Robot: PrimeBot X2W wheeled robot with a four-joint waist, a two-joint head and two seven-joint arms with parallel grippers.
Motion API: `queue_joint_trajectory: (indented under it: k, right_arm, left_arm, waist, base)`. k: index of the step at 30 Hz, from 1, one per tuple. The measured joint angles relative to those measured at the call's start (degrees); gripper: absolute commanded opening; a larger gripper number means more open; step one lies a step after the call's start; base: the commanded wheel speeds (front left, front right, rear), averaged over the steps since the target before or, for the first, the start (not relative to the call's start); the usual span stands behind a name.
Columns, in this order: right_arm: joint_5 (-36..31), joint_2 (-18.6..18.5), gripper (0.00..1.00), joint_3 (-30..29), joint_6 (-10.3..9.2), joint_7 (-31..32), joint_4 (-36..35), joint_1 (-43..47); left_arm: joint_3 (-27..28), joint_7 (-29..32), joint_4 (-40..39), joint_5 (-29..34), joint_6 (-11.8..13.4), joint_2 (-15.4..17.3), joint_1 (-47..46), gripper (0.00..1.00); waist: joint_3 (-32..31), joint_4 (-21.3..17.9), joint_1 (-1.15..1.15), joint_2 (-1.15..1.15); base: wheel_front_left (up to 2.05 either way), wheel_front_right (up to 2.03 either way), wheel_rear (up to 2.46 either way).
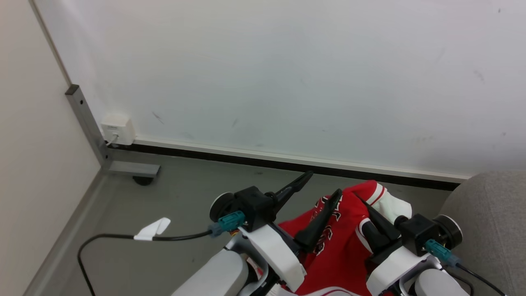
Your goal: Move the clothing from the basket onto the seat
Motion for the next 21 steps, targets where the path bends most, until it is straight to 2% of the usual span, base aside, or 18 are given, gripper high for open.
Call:
queue_joint_trajectory:
  k: [10,21]
  right_arm:
    - [-0.74,-1.19,0.0,-5.61,0.0,0.0,-3.44,0.88]
    - [-0.77,-3.28,0.0,-12.24,0.0,0.0,-9.45,2.13]
  left_arm:
    - [-0.83,-1.77,0.0,1.83,1.05,1.69,1.22,1.0]
    - [-0.09,-4.76,3.18,2.86,1.86,2.11,1.69,1.0]
  waist:
    - [0.82,-4.66,0.0,0.0]
    - [2.3,-13.43,0.0,0.0]
  base:
    - [0.0,0.0,0.0]
    - [0.0,0.0,0.0]
